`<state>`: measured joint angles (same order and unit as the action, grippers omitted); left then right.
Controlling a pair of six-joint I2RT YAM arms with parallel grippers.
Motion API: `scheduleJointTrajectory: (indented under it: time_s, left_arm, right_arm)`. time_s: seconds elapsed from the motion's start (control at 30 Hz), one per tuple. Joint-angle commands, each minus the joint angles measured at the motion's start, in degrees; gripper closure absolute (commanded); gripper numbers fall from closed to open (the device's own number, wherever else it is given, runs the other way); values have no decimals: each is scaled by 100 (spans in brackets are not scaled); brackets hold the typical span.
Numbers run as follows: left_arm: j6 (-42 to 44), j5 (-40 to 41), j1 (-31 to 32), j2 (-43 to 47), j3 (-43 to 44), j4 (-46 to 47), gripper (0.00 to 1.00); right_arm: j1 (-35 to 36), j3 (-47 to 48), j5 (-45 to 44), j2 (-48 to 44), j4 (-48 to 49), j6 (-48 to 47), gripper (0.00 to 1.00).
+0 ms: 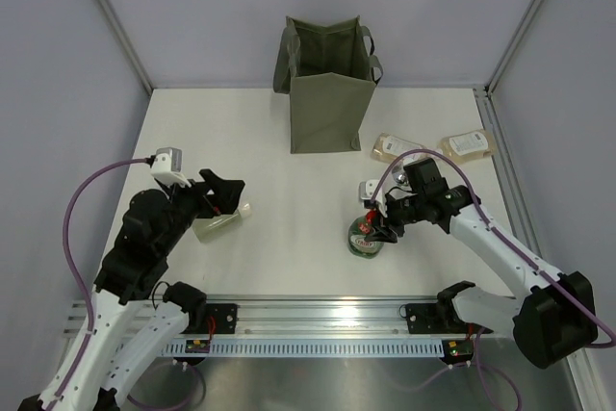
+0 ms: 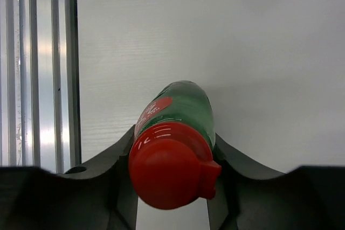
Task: Place the personal care products into the canvas bag
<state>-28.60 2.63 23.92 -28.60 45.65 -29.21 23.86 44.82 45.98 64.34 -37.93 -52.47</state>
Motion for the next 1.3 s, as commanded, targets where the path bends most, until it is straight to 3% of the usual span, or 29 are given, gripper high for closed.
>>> scheduleJointTrajectory:
  time_s: [0.0,0.07,0.23,0.53,0.67,0.8,0.87,0.93,1.07,1.27]
  left_arm:
    - [-85,106,-10,-49,31,-128,1]
    - [-67,106,-10,-93,84,-312,1]
    - [-111,62,-10,-58,6,-550,1]
    - [-365,123,-10,161,-275,-779,1]
    - [-410,141,-10,258,-381,-805,1]
    - [-374,176,-10,267,-381,-858,1]
    - [-322,255,-10,241,-355,-919,1]
    - [-261,299,-10,197,-346,-955,1]
    - [-207,334,-10,74,-381,-885,1]
    - [-181,185,-10,-189,-460,-691,1]
  right_arm:
    - [40,307,8,-158,120,307,95]
    - [23,649,-53,-193,198,815,100]
    - [23,1879,-53,210,506,2675,100]
    - [5,5386,-1054,2099,1066,4815,100]
    - [-152,7534,-1415,3188,1455,5640,100]
    - [-548,9725,-1784,4866,1631,6492,100]
    - [-706,10743,-2109,5524,1824,6495,100]
    - [-742,10960,-2311,5738,2139,6259,100]
    - [-768,10329,-2322,5792,2624,5889,100]
    - [-734,9556,-1400,5784,2387,5730,100]
